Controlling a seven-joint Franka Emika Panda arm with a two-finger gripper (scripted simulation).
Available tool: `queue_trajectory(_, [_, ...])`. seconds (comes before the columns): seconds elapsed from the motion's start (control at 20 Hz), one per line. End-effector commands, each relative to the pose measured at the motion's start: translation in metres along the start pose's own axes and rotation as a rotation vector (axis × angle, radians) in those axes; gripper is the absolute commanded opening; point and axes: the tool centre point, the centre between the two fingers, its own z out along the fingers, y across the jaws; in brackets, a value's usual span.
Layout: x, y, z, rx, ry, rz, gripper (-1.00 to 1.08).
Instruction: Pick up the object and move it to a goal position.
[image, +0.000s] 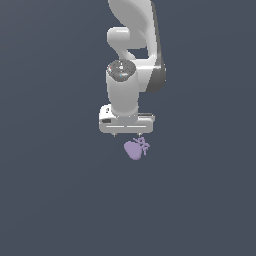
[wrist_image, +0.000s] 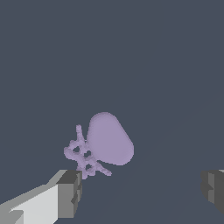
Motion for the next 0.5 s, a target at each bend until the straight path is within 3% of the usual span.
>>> queue_trajectory(0.0, [0.0, 0.0, 0.0, 0.0, 0.0, 0.0, 0.28])
queue_trajectory(0.45, [0.002, 0.016, -0.003, -0.008, 0.002, 0.033, 0.28])
